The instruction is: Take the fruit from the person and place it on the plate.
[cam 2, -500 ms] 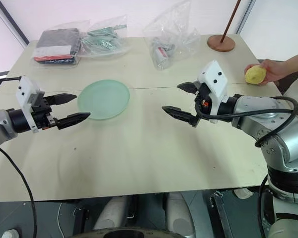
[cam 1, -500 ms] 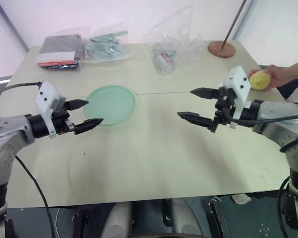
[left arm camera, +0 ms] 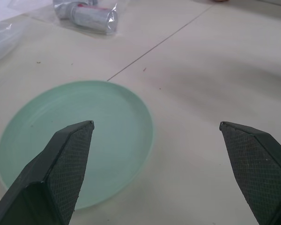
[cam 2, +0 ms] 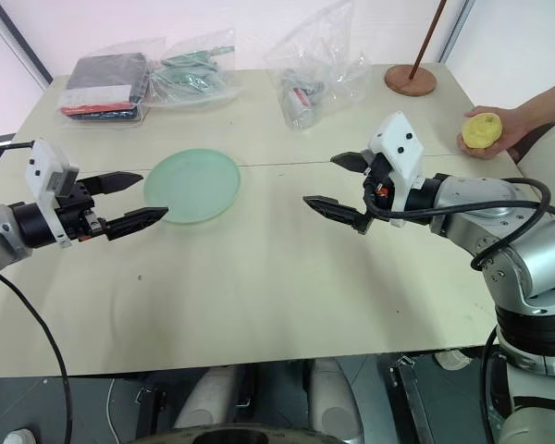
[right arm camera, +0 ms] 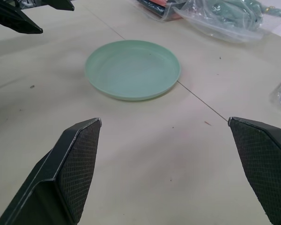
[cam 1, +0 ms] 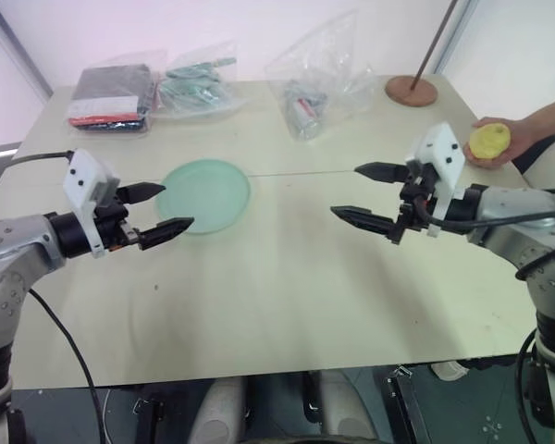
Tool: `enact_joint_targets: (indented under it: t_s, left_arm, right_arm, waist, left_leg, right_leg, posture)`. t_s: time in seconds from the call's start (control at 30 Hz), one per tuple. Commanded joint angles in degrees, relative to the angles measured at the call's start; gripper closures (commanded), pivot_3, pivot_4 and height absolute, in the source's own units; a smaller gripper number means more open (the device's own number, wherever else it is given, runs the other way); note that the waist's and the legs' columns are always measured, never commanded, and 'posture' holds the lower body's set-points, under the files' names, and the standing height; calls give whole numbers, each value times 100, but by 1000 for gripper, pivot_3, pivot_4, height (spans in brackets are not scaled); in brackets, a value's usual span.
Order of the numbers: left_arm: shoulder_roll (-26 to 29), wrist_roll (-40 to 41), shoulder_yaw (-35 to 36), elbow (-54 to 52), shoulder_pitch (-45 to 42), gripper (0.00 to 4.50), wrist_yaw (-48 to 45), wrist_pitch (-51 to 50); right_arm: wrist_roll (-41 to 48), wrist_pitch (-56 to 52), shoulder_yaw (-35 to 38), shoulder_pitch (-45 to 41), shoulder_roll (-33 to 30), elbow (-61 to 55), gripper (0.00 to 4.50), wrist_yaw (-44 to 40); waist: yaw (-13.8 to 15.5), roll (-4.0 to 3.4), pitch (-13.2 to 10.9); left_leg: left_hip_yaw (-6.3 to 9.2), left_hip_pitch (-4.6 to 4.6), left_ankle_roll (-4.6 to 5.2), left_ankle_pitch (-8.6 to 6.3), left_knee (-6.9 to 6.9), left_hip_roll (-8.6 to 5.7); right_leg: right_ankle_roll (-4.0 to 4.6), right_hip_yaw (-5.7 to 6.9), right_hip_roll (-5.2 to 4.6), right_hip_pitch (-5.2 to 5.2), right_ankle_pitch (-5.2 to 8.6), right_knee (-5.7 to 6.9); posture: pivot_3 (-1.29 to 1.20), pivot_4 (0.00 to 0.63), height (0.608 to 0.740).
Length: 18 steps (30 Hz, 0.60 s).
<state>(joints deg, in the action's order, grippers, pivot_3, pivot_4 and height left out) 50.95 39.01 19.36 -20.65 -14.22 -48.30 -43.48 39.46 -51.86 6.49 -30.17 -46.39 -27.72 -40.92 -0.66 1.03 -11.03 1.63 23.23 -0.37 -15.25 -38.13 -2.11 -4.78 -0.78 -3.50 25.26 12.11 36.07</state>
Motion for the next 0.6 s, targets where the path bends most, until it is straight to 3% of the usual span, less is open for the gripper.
enact_joint_targets:
  t_s: [0.03,0.6]
  left_arm:
    - [48,43,86,-137,-76,0,23,82]
    - [18,6,19,-137,-84,0,42,160]
  right_arm:
    - [-34,152,61,-135,-41,-52,62,-30]
    - [-111,217,45,-147,-47,-3,62,-123]
  waist:
    - [0,0,0]
    - [0,0,0]
  left_leg:
    - [0,0,0,0,0,0]
    - [0,0,0,0,0,0]
  right_leg:
    - [0,0,0,0,0,0]
    - [0,0,0,0,0,0]
  posture:
    - [0,150,740]
    - [0,150,740]
